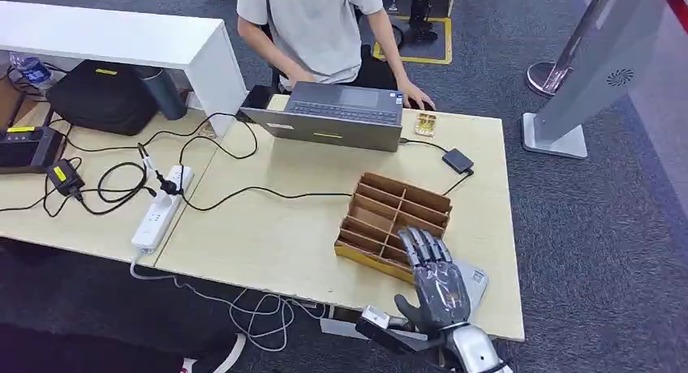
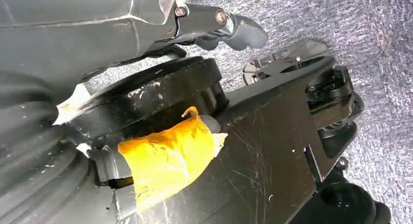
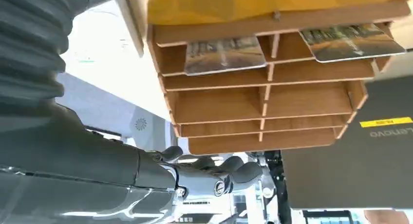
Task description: Pass the card to the sensor for recognition and then transmit it.
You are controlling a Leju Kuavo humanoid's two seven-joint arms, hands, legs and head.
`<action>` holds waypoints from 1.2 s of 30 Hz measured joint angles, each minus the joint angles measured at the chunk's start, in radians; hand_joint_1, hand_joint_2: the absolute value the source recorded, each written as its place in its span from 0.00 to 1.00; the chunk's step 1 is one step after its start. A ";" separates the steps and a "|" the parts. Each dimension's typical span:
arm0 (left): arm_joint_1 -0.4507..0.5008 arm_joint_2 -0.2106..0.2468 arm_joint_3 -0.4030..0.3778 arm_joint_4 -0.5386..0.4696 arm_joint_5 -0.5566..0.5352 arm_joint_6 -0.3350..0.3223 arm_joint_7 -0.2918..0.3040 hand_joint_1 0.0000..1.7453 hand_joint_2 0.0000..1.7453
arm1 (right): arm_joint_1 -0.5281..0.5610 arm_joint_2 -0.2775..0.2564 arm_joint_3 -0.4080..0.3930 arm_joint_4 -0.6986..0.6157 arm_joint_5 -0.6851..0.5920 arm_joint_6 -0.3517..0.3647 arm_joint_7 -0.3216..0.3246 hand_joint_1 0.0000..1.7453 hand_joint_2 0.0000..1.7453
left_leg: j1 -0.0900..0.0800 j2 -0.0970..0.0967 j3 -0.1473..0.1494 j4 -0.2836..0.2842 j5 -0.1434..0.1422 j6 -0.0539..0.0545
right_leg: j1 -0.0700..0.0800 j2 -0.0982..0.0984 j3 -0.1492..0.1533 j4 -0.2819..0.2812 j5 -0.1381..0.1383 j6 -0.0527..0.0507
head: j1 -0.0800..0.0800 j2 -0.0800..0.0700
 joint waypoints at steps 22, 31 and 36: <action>0.000 0.000 0.000 0.000 -0.006 -0.003 0.000 0.00 1.00 | -0.006 0.027 -0.009 0.067 -0.019 0.018 -0.020 0.00 1.00 | 0.000 0.000 0.000 0.000 0.000 0.000 | 0.000 0.000 0.000 0.000 0.000 0.000 | 0.000 0.000; 0.000 0.000 0.001 0.000 -0.006 -0.006 0.001 0.00 1.00 | -0.025 0.029 -0.007 0.089 -0.031 0.018 -0.020 0.24 1.00 | 0.000 0.000 0.000 0.000 0.000 0.000 | 0.000 0.000 0.000 0.000 0.000 0.000 | 0.000 0.000; 0.000 0.000 0.001 0.000 -0.006 -0.006 0.001 0.00 1.00 | -0.029 0.030 -0.006 0.094 -0.058 0.018 -0.029 1.00 1.00 | 0.000 0.000 0.000 0.000 0.000 0.000 | 0.000 0.000 0.000 0.000 0.000 0.000 | 0.000 0.000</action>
